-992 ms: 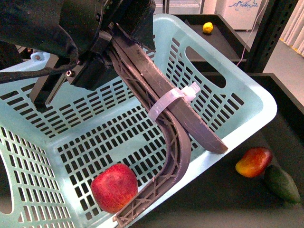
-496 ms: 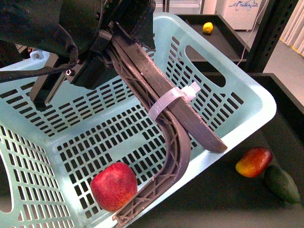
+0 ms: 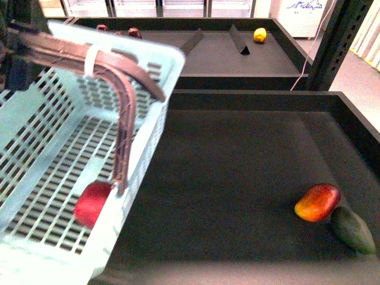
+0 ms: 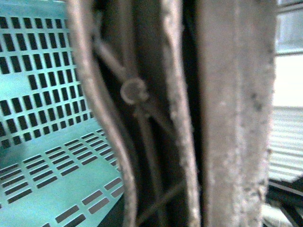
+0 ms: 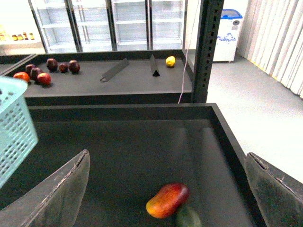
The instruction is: Pick apple with right arm and hold basket with left
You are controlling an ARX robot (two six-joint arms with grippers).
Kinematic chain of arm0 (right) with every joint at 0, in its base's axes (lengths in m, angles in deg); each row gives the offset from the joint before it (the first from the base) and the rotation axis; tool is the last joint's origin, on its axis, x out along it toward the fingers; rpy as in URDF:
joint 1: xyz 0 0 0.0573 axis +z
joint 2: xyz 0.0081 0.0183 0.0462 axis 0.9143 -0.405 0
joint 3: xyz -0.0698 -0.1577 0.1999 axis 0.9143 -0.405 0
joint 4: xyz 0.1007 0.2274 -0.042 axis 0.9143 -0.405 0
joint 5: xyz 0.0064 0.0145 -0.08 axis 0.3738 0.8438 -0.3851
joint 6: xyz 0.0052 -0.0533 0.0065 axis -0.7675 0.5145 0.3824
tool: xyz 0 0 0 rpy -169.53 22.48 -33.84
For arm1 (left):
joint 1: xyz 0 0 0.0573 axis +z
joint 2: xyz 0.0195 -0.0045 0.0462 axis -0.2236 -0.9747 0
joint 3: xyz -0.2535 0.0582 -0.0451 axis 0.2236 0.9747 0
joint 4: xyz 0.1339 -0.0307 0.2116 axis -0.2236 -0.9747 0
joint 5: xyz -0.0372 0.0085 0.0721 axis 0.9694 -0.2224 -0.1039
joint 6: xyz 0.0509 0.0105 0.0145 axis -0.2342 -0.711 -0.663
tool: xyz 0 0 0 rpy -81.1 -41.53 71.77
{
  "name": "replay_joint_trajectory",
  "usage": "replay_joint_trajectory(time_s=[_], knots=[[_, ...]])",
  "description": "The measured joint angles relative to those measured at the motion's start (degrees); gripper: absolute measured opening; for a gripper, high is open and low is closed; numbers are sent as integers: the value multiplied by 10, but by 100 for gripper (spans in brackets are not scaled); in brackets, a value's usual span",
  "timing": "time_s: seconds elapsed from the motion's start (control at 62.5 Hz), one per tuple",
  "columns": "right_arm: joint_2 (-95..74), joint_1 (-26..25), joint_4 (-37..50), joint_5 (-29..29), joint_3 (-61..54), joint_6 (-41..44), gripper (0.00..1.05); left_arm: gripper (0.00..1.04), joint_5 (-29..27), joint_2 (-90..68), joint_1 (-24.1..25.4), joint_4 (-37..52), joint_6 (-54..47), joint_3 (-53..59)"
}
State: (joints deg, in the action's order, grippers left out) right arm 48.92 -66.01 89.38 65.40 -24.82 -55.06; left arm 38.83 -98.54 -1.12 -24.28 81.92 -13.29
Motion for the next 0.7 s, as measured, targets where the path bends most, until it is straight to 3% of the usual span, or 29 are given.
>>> replay_joint_trajectory(time_s=[0.272, 0.704], knots=[[0, 0, 0, 0, 0, 0, 96, 14, -9, -56, 87, -2, 32, 3], [0, 0, 0, 0, 0, 0, 96, 14, -4, -103, 118, -32, 80, 37]])
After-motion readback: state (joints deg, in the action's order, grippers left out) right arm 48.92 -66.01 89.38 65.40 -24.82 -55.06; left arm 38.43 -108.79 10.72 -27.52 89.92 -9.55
